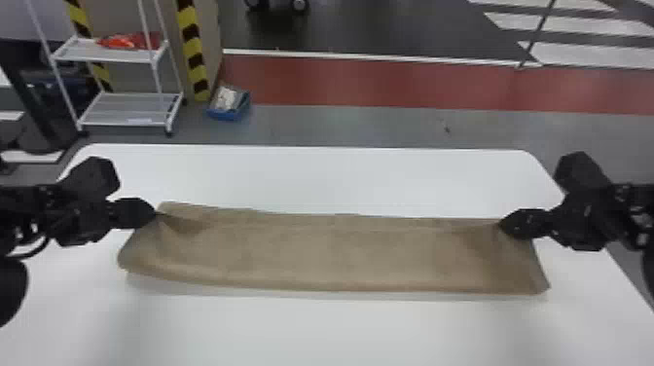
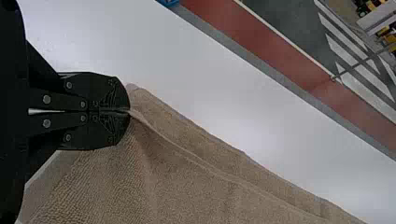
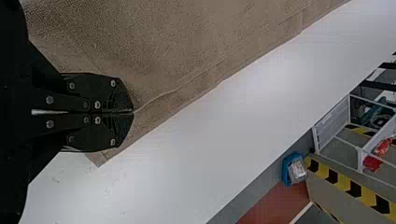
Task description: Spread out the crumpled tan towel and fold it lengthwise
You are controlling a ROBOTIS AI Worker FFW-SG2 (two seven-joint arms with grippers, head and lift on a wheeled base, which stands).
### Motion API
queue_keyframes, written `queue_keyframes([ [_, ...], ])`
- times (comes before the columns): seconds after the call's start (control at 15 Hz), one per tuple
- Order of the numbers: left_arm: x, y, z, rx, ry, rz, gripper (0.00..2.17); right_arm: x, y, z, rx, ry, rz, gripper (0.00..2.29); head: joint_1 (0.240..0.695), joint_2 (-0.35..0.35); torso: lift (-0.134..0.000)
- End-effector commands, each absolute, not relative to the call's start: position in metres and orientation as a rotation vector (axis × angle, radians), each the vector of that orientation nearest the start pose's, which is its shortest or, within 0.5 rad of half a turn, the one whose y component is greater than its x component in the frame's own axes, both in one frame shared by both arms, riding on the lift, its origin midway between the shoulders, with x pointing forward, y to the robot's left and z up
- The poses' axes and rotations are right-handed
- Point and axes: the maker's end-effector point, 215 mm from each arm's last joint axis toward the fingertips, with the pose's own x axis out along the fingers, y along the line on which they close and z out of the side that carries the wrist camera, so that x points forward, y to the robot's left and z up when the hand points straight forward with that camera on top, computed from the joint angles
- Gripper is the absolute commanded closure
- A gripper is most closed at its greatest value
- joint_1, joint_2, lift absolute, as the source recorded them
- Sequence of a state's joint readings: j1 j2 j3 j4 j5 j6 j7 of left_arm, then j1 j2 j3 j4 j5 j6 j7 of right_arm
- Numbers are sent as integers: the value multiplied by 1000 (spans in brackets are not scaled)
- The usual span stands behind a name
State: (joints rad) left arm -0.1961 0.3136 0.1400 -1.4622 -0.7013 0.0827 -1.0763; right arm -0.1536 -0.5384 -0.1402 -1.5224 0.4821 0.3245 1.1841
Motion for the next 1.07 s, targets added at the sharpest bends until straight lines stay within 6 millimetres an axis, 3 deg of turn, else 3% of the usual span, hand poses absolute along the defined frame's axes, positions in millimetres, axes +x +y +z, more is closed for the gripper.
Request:
queue_keyframes([
  [0.0,571,325,-414,831,558,-721,1639,531,-409,-404,-673,725,713,2196,695,-86,-120],
  [0.53,583,339,-394,812,559,-675,1639,536,-418,-415,-663,750,714,2196,695,-82,-120],
  [0.8,582,326,-367,812,509,-680,1639,534,-418,-412,-628,736,721,2196,695,-80,-120],
  [1.0,580,315,-359,810,496,-678,1639,533,-423,-406,-606,723,713,2196,695,-90,-120],
])
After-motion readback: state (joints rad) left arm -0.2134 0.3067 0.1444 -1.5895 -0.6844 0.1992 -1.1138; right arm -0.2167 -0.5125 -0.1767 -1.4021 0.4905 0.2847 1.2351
